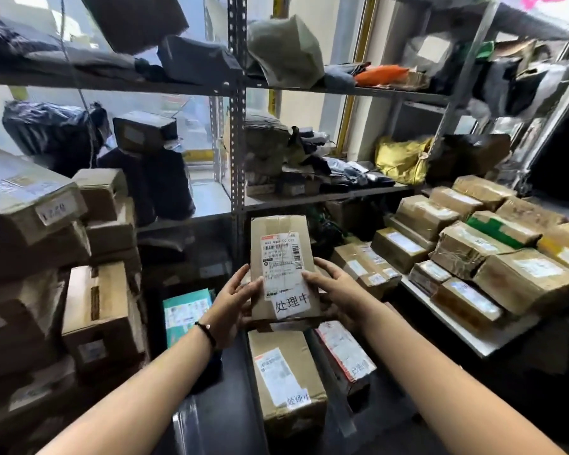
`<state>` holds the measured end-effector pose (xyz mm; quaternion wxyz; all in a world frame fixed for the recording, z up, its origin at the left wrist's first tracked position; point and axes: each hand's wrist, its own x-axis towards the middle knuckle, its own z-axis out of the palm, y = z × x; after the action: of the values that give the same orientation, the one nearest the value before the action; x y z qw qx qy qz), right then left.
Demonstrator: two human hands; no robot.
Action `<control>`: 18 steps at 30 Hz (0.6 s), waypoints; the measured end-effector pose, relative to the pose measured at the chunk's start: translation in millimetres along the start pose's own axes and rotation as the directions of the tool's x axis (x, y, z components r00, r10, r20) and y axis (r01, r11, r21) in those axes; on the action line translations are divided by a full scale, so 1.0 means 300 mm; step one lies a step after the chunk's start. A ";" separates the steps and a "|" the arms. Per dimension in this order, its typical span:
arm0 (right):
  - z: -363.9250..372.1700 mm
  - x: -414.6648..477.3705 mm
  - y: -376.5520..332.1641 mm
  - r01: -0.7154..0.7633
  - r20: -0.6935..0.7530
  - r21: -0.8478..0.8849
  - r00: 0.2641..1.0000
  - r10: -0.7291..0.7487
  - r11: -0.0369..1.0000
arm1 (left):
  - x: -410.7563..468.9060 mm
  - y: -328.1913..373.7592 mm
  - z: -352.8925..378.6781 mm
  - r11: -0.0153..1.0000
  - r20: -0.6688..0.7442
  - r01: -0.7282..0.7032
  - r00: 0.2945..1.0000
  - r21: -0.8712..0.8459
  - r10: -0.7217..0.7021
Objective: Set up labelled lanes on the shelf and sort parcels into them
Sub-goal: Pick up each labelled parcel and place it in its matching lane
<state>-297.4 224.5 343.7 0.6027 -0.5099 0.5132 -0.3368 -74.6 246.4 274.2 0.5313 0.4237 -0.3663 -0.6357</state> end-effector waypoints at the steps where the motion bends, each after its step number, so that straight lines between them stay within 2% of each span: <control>1: -0.006 0.040 0.009 -0.026 0.006 0.005 1.000 0.026 1.000 | 0.029 -0.017 -0.007 1.000 0.000 0.012 1.000 -0.005 -0.012; 5: -0.028 0.178 0.034 -0.091 0.045 0.008 0.995 0.090 0.996 | 0.119 -0.061 -0.034 0.999 -0.020 0.033 0.999 -0.010 -0.033; 12: -0.052 0.325 0.188 -0.246 0.240 0.005 0.941 0.238 0.969 | 0.162 -0.164 -0.103 0.982 -0.147 0.190 0.971 0.008 -0.187; 15: -0.040 0.369 0.294 -0.331 0.262 0.018 0.912 0.315 0.944 | 0.159 -0.227 -0.127 0.960 -0.199 0.280 0.940 -0.018 -0.278; 18: -0.038 0.390 0.399 -0.393 0.225 0.029 0.899 0.377 0.919 | 0.151 -0.272 -0.133 0.933 -0.248 0.359 0.904 -0.007 -0.349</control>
<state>-293.6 142.9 197.2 0.7275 -0.4093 0.5229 -0.1726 -70.8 214.9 177.9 0.4399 0.5684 -0.2272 -0.6571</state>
